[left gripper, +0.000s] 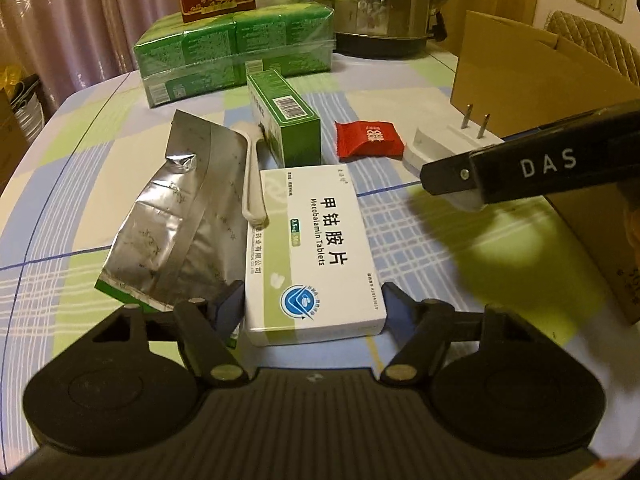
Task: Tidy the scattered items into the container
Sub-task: 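Grasp the white plug adapter with the right tool while the left tool grasps the white tablets box, then lift and carry the plug adapter and tablets box over the cardboard box, then open both tools to drop the tablets box and plug adapter into the cardboard box, then move both tools back toward the foil packet and green box, then grasp the green box with the right tool while the left tool grasps the silver foil packet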
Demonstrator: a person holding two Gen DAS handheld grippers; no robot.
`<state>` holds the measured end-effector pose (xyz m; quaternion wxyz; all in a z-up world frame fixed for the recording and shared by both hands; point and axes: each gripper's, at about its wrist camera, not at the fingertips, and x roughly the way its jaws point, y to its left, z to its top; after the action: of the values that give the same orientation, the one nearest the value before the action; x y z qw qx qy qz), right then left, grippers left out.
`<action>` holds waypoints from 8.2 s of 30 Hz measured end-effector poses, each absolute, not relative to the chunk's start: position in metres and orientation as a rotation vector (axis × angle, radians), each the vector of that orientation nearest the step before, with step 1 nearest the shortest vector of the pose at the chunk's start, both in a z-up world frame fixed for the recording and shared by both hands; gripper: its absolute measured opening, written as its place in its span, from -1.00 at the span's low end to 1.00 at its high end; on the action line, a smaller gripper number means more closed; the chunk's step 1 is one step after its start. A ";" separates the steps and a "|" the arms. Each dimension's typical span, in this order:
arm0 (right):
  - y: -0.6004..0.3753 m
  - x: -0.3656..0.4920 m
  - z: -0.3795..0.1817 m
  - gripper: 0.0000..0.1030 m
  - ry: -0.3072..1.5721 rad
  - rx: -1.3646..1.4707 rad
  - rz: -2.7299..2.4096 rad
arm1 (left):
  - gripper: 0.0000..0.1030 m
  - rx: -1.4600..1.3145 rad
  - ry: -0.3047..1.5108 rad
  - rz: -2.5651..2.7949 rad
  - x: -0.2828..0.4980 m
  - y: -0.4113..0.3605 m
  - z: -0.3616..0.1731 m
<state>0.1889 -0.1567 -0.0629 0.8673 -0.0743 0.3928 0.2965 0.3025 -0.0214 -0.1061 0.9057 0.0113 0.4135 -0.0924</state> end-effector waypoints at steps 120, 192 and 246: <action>-0.434 0.153 0.038 0.20 0.692 -0.008 0.255 | 0.30 0.062 0.845 -0.625 0.317 -0.268 0.035; -0.351 0.126 0.046 0.72 0.751 -0.104 0.409 | 0.45 -0.076 0.819 -0.417 0.248 -0.097 0.018; -0.087 0.222 -0.019 0.62 0.862 -0.249 0.744 | 0.90 0.084 1.019 -0.373 0.376 0.064 -0.066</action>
<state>0.2219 -0.0873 -0.0189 0.8348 -0.1175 0.4071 0.3515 0.3755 0.0644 -0.0659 0.8554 0.0400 0.4849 -0.1775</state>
